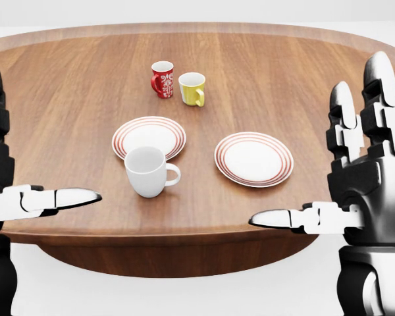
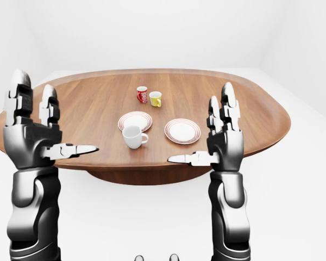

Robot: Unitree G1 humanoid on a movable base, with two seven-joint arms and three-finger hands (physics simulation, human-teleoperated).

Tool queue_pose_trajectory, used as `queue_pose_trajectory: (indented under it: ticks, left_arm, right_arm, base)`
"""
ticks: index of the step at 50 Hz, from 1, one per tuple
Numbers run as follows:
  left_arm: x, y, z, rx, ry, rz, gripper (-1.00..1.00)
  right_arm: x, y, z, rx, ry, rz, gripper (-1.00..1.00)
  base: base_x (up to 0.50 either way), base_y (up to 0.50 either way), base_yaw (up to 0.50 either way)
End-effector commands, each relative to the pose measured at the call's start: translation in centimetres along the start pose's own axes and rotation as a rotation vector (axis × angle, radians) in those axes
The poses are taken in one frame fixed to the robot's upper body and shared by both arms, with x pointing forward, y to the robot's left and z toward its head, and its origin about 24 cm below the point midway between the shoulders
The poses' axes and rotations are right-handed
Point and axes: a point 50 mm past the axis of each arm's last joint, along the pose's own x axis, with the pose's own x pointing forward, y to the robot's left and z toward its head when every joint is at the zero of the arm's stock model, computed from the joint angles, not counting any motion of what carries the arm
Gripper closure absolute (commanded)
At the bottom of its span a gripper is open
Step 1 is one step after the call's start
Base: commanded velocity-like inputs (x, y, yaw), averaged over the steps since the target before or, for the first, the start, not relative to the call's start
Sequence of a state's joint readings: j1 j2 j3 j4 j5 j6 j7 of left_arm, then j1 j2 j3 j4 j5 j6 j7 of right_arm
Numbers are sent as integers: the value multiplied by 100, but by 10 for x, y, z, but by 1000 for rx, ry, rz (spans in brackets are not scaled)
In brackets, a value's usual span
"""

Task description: Put the white mug on the left plate.

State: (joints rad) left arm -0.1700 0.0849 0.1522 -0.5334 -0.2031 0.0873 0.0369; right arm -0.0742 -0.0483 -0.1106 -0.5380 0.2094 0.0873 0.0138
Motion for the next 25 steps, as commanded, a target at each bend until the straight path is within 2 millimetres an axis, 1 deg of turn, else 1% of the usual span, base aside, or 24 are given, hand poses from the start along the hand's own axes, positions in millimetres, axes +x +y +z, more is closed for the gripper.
queue_pose_trajectory:
  ticks: [1, 8, 10, 12, 25]
  left_arm:
    - [5, 1, 26, -27, -119, 9, -99]
    - [5, 1, 23, -24, -105, 9, -99]
    - [5, 2, 22, -23, -99, 11, -99]
    - [5, 2, 22, -24, -100, 12, -99]
    - [5, 3, 22, -32, -96, 18, -99]
  right_arm:
    - [1, 3, 22, 12, -96, 18, -100]
    - [2, 0, 28, 24, -123, 12, -100]
    - [2, 2, 30, -5, -133, 21, -100]
    - [3, 2, 32, 8, -142, 15, -100]
    - [3, 1, 30, 13, -135, 12, -100]
  base:
    - [0, 0, 0]
    - [0, 0, 0]
    - [0, 50, 0]
    - [0, 50, 0]
    - [0, 50, 0]
